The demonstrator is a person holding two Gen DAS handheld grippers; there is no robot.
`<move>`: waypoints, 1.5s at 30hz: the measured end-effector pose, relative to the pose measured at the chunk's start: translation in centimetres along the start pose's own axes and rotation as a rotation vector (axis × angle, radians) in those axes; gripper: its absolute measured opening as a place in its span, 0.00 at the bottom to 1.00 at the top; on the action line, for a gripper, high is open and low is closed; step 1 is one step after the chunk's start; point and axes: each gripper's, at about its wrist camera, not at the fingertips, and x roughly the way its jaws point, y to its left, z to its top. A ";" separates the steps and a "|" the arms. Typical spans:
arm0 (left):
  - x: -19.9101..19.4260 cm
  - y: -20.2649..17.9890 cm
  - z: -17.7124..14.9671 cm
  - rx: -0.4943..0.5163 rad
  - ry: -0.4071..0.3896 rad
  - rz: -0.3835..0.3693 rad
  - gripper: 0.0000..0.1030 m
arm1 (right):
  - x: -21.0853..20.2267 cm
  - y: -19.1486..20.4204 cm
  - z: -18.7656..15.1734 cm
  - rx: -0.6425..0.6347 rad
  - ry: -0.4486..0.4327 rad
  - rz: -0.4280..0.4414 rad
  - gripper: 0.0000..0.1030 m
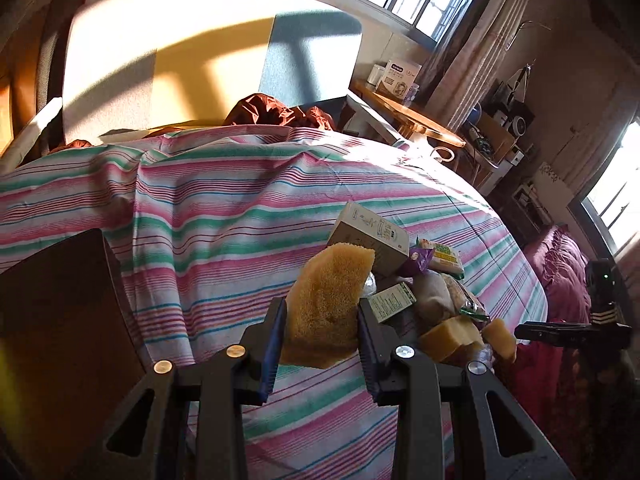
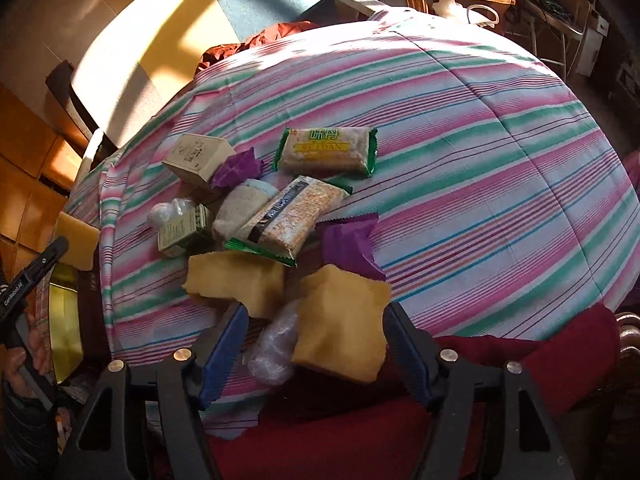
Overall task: Organize objects
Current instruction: 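Carry the sponge to the gold tray while the right tool grasps another sponge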
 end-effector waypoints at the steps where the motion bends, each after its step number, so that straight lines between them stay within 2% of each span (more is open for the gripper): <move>1: -0.5 0.2 -0.6 -0.003 0.001 -0.002 0.34 | 0.7 -0.2 0.2 0.004 0.041 -0.001 0.69; 9: -4.8 2.5 -3.9 -0.047 -0.031 0.013 0.34 | 4.6 -1.0 1.2 0.036 0.206 -0.105 0.69; 11: -5.8 3.3 -4.6 -0.057 -0.044 0.021 0.34 | 5.5 -1.4 1.2 0.051 0.235 -0.088 0.69; 13: -6.8 4.3 -5.2 -0.077 -0.059 0.036 0.34 | 5.7 -1.7 1.2 0.063 0.243 -0.075 0.63; 15: -8.0 5.6 -5.9 -0.107 -0.076 0.050 0.34 | 5.4 -1.8 1.1 0.071 0.215 -0.069 0.57; 18: -10.0 8.3 -7.0 -0.162 -0.102 0.099 0.34 | 4.4 -1.5 0.4 0.059 0.150 -0.073 0.55; 25: -13.9 17.3 -10.2 -0.329 -0.132 0.302 0.34 | -0.1 0.8 -1.0 0.017 -0.069 -0.148 0.55; 30: -14.6 21.8 -10.9 -0.392 -0.136 0.403 0.34 | -2.7 4.0 -0.6 -0.047 -0.191 -0.191 0.55; 32: -14.3 22.9 -10.5 -0.387 -0.134 0.434 0.34 | -3.2 5.6 -0.7 -0.083 -0.236 -0.194 0.55; 37: -13.1 25.1 -8.9 -0.401 -0.120 0.471 0.35 | -3.3 9.6 -0.8 -0.153 -0.268 -0.156 0.55; 45: -10.2 28.2 -6.4 -0.385 -0.074 0.550 0.39 | -2.2 16.1 -2.5 -0.273 -0.253 -0.053 0.55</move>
